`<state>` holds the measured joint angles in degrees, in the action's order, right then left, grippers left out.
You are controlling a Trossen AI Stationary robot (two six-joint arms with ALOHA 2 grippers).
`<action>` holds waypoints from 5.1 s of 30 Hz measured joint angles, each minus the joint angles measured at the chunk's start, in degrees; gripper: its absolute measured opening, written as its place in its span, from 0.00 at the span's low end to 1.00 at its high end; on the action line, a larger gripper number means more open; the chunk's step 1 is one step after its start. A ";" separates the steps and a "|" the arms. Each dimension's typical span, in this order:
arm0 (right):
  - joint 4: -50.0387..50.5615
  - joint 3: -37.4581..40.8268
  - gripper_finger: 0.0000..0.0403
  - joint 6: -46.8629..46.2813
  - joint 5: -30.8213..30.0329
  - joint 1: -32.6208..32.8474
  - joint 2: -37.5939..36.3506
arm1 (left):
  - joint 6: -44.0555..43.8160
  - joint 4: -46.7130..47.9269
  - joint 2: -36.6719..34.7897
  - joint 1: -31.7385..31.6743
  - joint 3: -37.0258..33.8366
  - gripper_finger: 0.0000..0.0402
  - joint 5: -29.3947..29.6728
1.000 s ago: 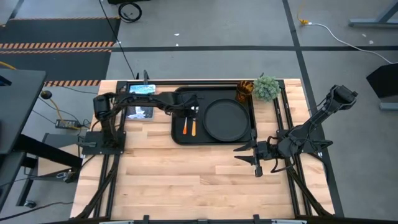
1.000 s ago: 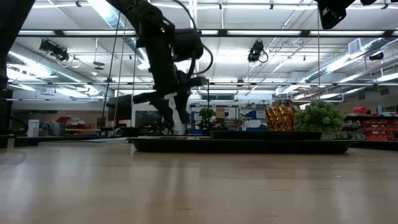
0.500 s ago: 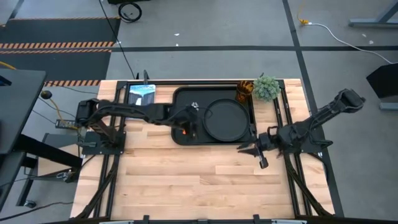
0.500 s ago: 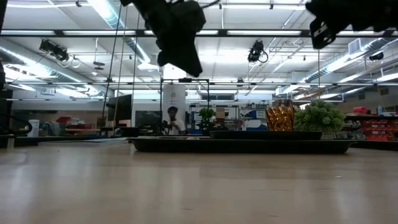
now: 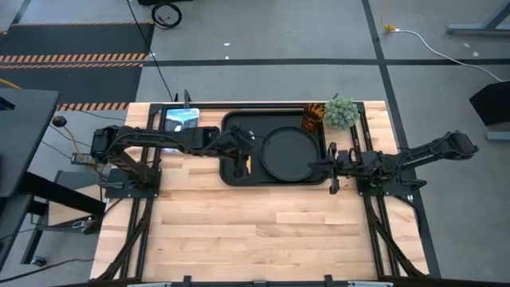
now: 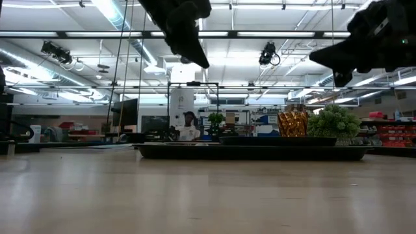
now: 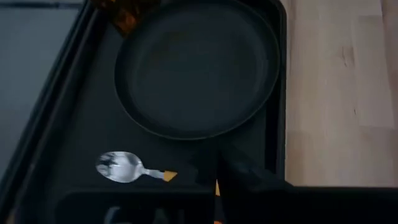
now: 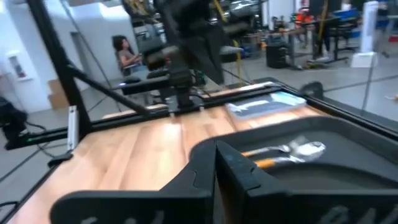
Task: Pick and place plate/cup/fork/spoon on tray
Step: Return to Home Position
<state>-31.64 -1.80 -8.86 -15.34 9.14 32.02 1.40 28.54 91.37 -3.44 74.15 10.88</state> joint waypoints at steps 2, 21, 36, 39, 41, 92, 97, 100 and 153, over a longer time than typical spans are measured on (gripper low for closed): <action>0.73 1.46 0.05 -1.25 -0.10 -0.86 -1.77 | 1.91 0.27 -0.99 -0.31 0.00 0.01 -0.03; 9.45 1.33 0.08 3.49 -1.54 -2.31 -8.08 | -4.84 -9.57 -6.27 2.45 -2.43 0.06 -0.24; 9.41 1.31 0.08 3.47 -1.50 -2.29 -8.06 | -15.57 -20.94 -6.25 8.38 -2.38 0.07 -0.27; 9.41 1.31 0.08 3.47 -1.50 -2.29 -8.06 | -14.63 -19.97 -6.22 8.59 -2.38 0.07 -0.27; 9.41 1.29 0.08 3.47 -1.49 -2.29 -8.06 | -13.78 -18.01 -6.38 8.58 -2.38 0.07 -0.21; 6.85 1.27 0.08 3.45 -1.48 -2.27 -8.03 | -13.15 -47.39 -70.00 32.28 -60.56 0.06 -5.64; 6.87 1.27 0.08 3.45 -1.48 -2.27 -8.03 | -9.75 -47.14 -76.86 31.86 -66.06 0.07 -6.24; 6.87 1.27 0.08 3.45 -1.48 -2.27 -8.03 | -9.32 -47.06 -80.78 31.09 -69.37 0.07 -6.39; 6.89 1.27 0.08 3.46 -1.48 -2.28 -8.03 | 0.33 -34.14 -90.68 24.87 -73.64 0.07 -6.02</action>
<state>-24.75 -0.54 -5.40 -16.82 6.86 23.99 1.74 -5.61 0.69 21.43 0.51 4.86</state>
